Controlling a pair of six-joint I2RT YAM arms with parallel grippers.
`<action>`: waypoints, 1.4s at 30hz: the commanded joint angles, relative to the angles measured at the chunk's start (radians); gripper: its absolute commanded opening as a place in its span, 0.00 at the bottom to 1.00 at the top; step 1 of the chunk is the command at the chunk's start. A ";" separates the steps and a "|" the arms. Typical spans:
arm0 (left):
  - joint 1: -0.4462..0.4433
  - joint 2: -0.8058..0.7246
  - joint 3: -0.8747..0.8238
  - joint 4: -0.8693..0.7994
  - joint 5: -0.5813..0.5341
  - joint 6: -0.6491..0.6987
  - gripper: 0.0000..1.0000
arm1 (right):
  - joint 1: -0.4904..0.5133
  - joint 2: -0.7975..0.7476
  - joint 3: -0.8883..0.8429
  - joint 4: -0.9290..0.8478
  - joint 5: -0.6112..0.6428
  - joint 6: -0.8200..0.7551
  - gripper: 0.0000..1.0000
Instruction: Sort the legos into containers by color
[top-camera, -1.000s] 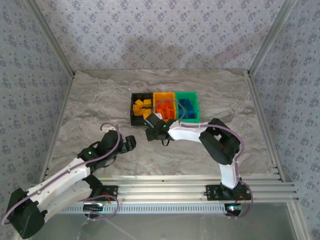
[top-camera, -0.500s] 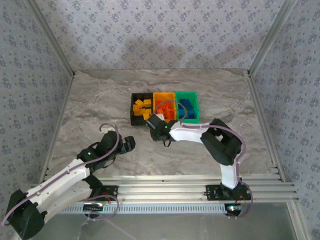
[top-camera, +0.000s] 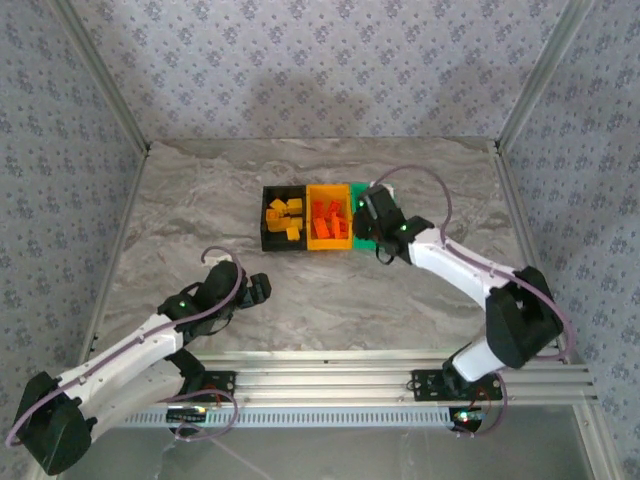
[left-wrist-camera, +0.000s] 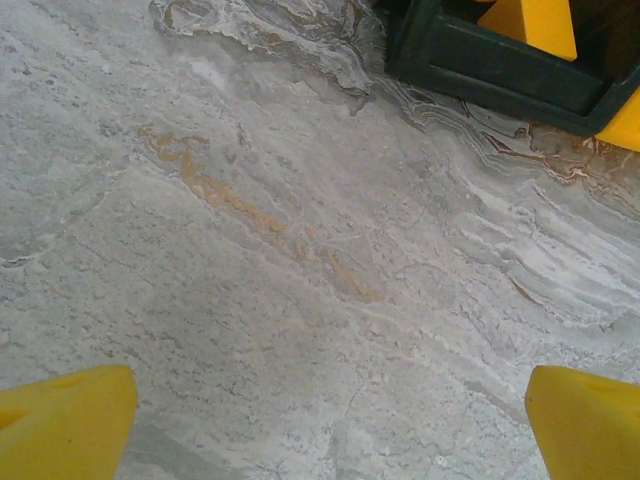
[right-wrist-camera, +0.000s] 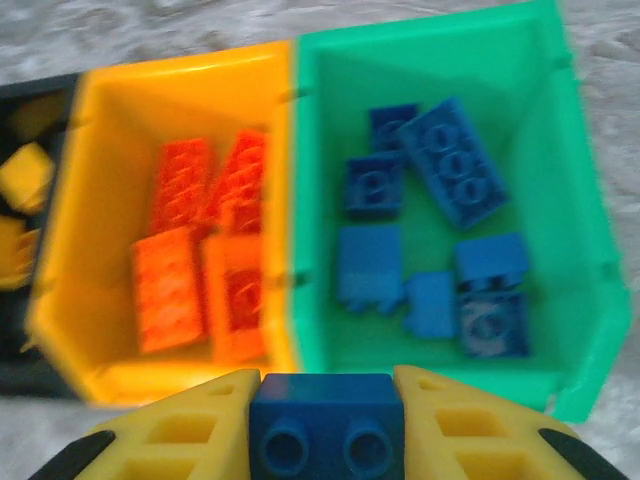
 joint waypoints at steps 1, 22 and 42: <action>0.005 0.001 0.014 -0.003 -0.009 -0.014 1.00 | -0.069 0.122 0.098 -0.059 -0.050 -0.047 0.34; 0.005 0.036 0.134 -0.033 -0.246 0.024 1.00 | -0.104 -0.042 0.046 0.102 -0.027 -0.072 0.89; 0.553 0.522 0.263 0.553 -0.322 0.836 1.00 | -0.100 -0.482 -0.395 0.180 0.302 0.025 1.00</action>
